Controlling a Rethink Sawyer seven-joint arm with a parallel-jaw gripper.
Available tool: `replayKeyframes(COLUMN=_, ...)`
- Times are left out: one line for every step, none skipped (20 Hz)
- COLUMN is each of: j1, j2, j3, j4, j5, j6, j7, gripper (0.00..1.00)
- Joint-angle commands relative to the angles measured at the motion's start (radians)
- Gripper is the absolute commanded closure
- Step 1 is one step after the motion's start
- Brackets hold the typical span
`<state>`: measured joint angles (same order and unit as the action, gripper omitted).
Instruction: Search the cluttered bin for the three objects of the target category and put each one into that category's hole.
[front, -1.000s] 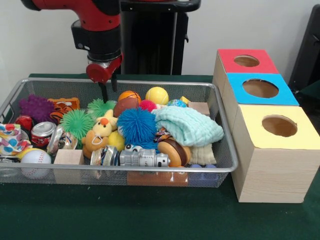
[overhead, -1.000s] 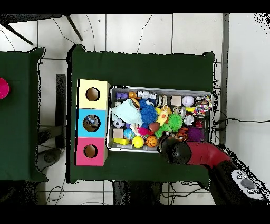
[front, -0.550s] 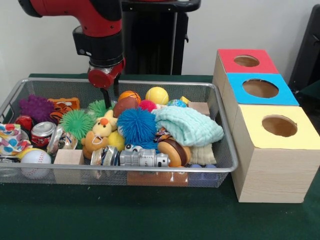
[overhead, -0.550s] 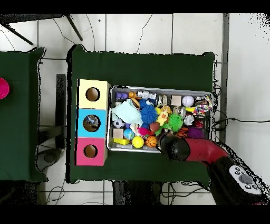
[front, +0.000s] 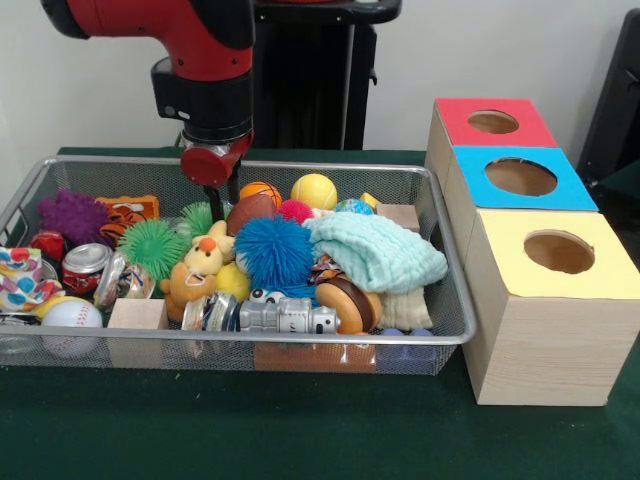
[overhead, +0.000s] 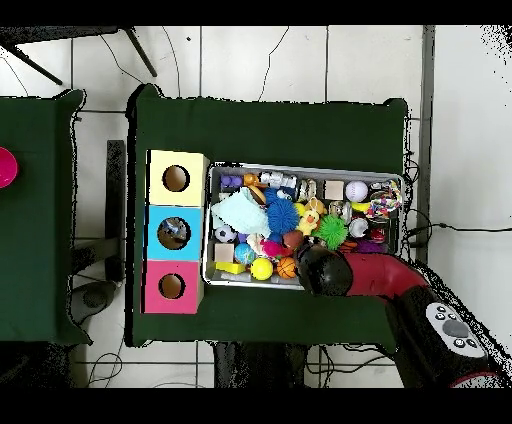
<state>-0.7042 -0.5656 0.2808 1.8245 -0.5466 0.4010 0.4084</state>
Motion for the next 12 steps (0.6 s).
replayKeyframes(j1=0.042, j2=0.015, j3=-0.04, j4=-0.152, j5=-0.077, j6=0.011, j7=0.128, gripper=0.0)
replayKeyframes(j1=0.047, j2=0.014, j3=-0.048, j4=-0.156, j5=-0.08, j6=0.013, j7=0.129, gripper=0.0)
replayKeyframes(j1=0.056, j2=0.015, j3=-0.059, j4=-0.164, j5=-0.086, j6=0.014, j7=0.131, gripper=0.0)
replayKeyframes(j1=0.057, j2=0.015, j3=-0.062, j4=-0.165, j5=-0.088, j6=0.014, j7=0.129, gripper=0.0)
replayKeyframes(j1=0.061, j2=0.015, j3=-0.068, j4=-0.169, j5=-0.092, j6=0.016, j7=0.127, gripper=0.0)
replayKeyframes(j1=0.066, j2=0.015, j3=-0.073, j4=-0.173, j5=-0.096, j6=0.017, j7=0.125, gripper=0.0)
replayKeyframes(j1=0.072, j2=0.014, j3=-0.079, j4=-0.177, j5=-0.098, j6=0.023, j7=0.124, gripper=0.0)
replayKeyframes(j1=0.074, j2=0.014, j3=-0.08, j4=-0.179, j5=-0.1, j6=0.025, j7=0.122, gripper=0.0)
replayKeyframes(j1=0.072, j2=0.017, j3=-0.079, j4=-0.182, j5=-0.102, j6=0.027, j7=0.113, gripper=0.0)
replayKeyframes(j1=0.071, j2=0.019, j3=-0.077, j4=-0.184, j5=-0.105, j6=0.029, j7=0.105, gripper=0.0)
replayKeyframes(j1=0.071, j2=0.02, j3=-0.077, j4=-0.187, j5=-0.105, j6=0.035, j7=0.101, gripper=0.0)
replayKeyframes(j1=0.07, j2=0.022, j3=-0.077, j4=-0.19, j5=-0.105, j6=0.04, j7=0.097, gripper=0.0)
